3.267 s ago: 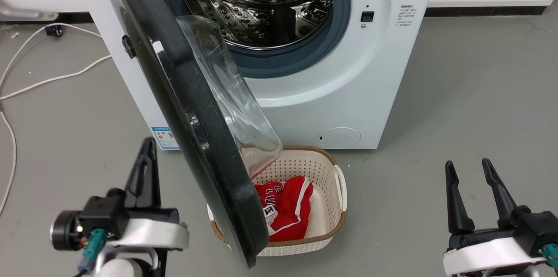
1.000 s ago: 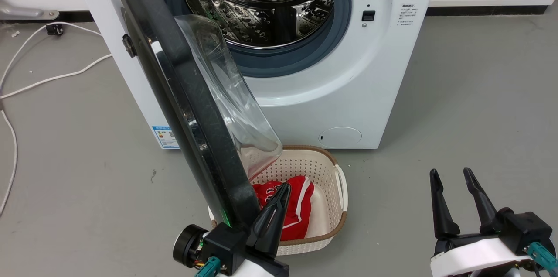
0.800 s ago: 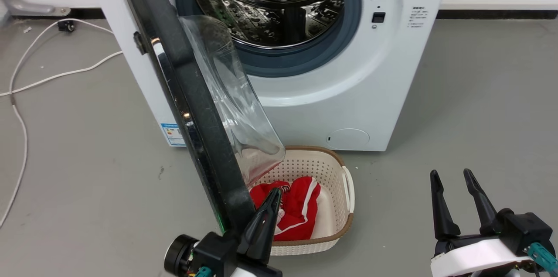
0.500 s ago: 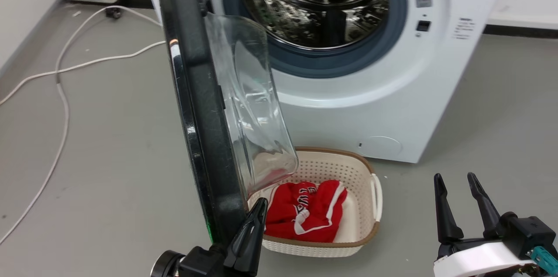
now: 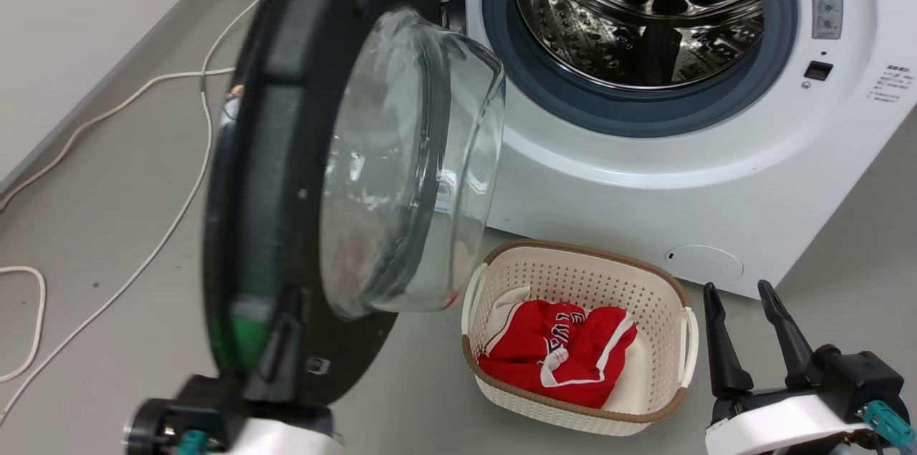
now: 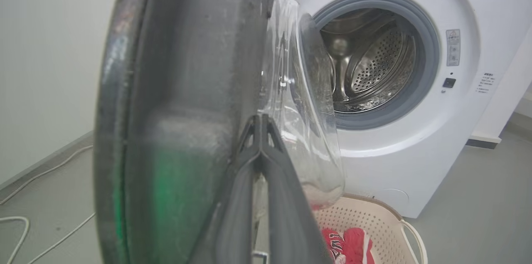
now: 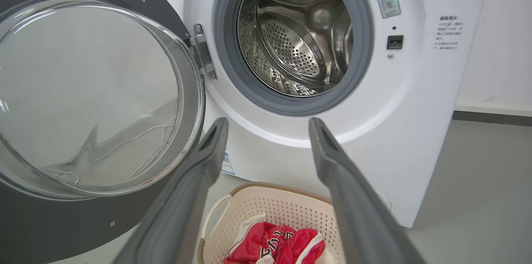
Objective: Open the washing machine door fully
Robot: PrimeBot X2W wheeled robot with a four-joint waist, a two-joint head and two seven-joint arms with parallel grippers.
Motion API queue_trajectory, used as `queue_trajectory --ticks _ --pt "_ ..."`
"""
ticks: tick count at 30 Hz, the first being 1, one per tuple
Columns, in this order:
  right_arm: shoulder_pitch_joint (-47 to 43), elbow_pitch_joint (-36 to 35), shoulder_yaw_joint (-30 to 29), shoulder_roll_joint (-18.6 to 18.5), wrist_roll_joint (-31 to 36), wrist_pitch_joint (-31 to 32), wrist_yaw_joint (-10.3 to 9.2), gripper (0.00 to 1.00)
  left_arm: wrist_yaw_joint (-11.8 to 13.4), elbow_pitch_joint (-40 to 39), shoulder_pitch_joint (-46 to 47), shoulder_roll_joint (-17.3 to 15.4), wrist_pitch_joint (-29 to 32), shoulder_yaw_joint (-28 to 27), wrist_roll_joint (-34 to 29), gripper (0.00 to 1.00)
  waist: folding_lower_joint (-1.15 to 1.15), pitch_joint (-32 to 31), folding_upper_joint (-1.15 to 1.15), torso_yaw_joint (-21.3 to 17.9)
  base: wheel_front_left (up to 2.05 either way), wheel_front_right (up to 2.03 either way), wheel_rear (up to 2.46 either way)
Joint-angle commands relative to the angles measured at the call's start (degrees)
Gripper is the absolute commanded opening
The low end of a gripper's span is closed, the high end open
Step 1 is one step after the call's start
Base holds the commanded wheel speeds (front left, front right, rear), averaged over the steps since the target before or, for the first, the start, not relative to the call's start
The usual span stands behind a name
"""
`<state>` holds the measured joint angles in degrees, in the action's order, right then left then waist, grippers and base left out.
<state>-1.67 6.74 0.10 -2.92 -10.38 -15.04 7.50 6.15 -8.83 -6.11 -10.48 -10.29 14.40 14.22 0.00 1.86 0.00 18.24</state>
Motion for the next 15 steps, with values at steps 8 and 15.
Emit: queue_trajectory --ticks 8,15 --pt "0.9 -0.3 0.1 0.1 0.5 0.5 -0.02 1.0 1.9 3.6 6.1 -5.1 -2.6 -11.8 4.0 0.0 0.0 1.1 0.0 0.5 0.0 0.0 0.0" --pt "1.7 -1.1 0.0 0.1 0.9 0.9 -0.02 1.0 0.5 10.9 11.4 -8.4 -3.3 -16.9 6.9 0.0 0.0 2.9 0.0 -0.1 0.0 0.0 0.0"
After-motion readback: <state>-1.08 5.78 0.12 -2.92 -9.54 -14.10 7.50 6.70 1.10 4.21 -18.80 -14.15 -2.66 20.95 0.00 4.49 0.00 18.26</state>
